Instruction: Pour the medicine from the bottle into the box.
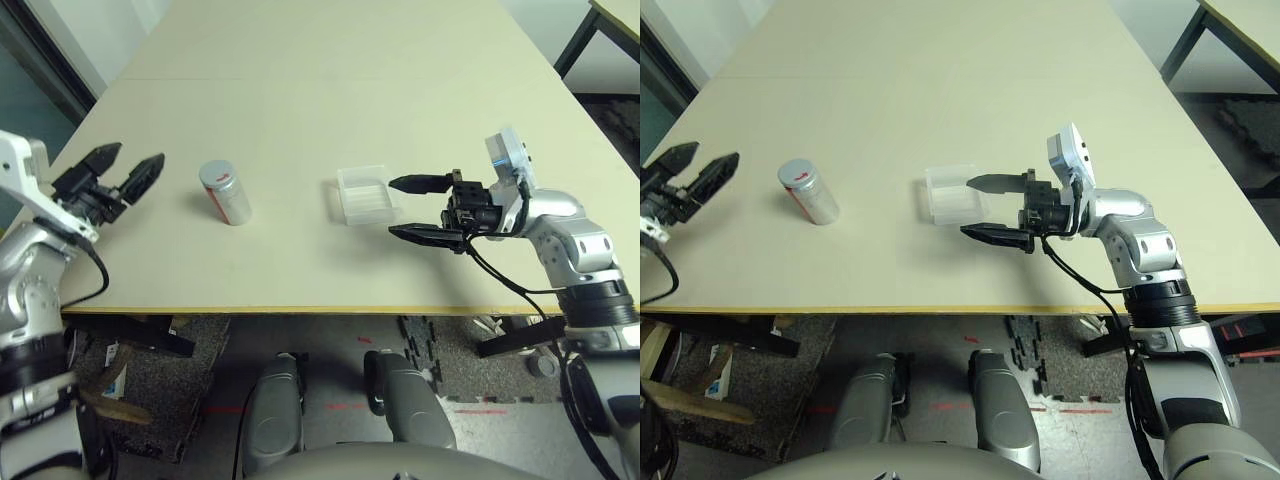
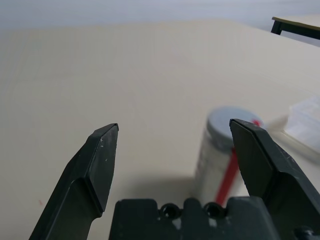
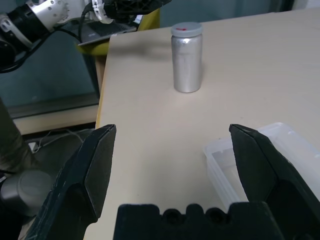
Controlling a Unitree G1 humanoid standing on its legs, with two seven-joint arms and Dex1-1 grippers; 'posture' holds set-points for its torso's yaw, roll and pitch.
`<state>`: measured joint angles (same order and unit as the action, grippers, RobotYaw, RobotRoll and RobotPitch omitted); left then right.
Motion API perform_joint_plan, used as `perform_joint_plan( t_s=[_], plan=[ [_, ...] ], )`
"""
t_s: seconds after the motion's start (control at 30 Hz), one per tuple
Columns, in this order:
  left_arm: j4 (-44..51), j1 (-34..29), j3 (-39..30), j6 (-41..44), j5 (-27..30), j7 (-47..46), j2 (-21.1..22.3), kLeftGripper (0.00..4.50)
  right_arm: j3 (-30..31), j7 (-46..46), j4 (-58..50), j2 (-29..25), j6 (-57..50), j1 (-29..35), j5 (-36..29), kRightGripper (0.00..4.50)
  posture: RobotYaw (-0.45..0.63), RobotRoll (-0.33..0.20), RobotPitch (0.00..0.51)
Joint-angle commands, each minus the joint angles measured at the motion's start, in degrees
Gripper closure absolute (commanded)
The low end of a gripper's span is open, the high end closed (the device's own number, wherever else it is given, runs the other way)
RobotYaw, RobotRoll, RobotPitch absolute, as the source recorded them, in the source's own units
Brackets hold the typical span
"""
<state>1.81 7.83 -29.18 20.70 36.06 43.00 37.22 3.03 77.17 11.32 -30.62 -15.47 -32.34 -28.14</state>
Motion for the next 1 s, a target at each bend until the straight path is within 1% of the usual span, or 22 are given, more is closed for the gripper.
perform_joint_plan(
  t_s=[0.03, 0.13, 0.33, 0.5, 0.67, 1.0],
  plan=[
    [4.50, -3.26, 0.24, 0.77, 1.24, -0.56, -1.47, 0.05, 0.52, 0.94, 1.21, 0.24, 1.46, -0.55, 1.08, 0.00, 0.02, 0.000, 0.176],
    [8.13, -6.69, 1.63, 0.55, 1.55, -1.19, -4.17, 0.05, 0.34, 1.06, 1.71, 0.33, 1.67, -0.81, 1.13, 0.00, 0.02, 0.000, 0.176],
    [8.73, -9.50, 6.11, -4.81, -3.63, -1.81, -7.55, 0.05, 0.27, 0.85, 1.79, 0.03, 1.94, -0.53, 1.57, 0.00, 0.00, 0.000, 0.172],
    [6.99, -8.61, 8.33, -10.00, -7.62, -4.52, -10.47, 0.05, -0.13, 0.43, 1.42, -0.23, 2.09, -0.07, 1.90, 0.00, -0.01, 0.000, 0.169],
    [3.61, -7.25, 10.23, -15.25, -11.01, -4.89, -11.67, 0.05, -0.37, 0.00, 1.29, -0.32, 2.42, 0.20, 2.20, 0.00, -0.03, 0.000, 0.166],
    [-2.91, -3.06, 12.14, -19.65, -12.96, -5.87, -13.02, 0.05, -0.50, -0.70, 1.14, -0.60, 3.10, 0.70, 2.36, 0.00, -0.05, 0.000, 0.165]
  ],
)
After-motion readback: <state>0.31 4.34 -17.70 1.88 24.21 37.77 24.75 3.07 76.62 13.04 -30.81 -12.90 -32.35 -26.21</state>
